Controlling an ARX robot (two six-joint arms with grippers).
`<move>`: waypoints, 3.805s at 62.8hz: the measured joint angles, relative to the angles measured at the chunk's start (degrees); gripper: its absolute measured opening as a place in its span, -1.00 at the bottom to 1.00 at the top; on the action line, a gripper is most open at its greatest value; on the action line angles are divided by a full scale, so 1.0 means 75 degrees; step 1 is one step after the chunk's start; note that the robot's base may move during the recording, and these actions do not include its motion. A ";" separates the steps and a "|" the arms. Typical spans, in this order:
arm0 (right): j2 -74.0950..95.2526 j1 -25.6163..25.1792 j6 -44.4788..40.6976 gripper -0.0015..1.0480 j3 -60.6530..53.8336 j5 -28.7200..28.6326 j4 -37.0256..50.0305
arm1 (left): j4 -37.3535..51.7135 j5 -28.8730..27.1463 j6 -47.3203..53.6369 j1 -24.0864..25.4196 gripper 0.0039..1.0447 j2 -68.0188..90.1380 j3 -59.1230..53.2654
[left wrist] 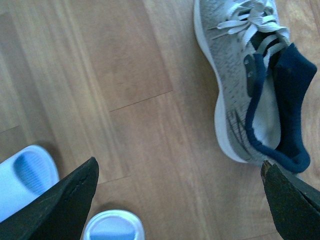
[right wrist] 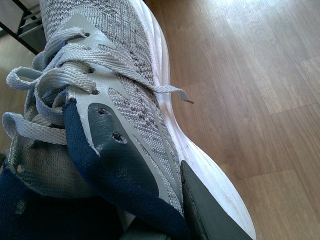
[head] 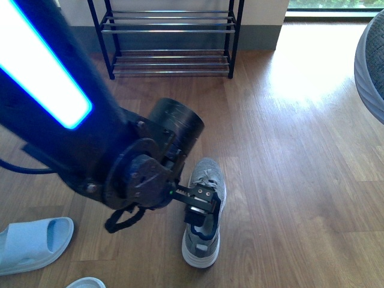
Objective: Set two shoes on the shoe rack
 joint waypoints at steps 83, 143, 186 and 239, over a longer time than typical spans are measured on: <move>0.0000 0.0000 0.0000 -0.97 0.0000 0.0000 0.0000 | -0.1751 -0.0676 -0.0714 -0.0323 0.28 0.3512 0.3885; 0.0000 0.0000 0.0000 -0.97 0.0000 0.0000 0.0000 | -0.0571 -0.1119 -0.2046 0.0114 -0.97 0.1976 0.2023; 0.0000 0.0000 0.0000 -0.97 0.0000 0.0000 0.0000 | -0.0332 -0.2270 -0.2296 0.1253 -0.97 -0.7539 -0.3646; -0.0003 0.0000 -0.0003 -0.97 0.0000 0.0006 0.0000 | -0.1801 -0.2891 -0.1719 0.1317 -0.97 -1.0757 -0.4313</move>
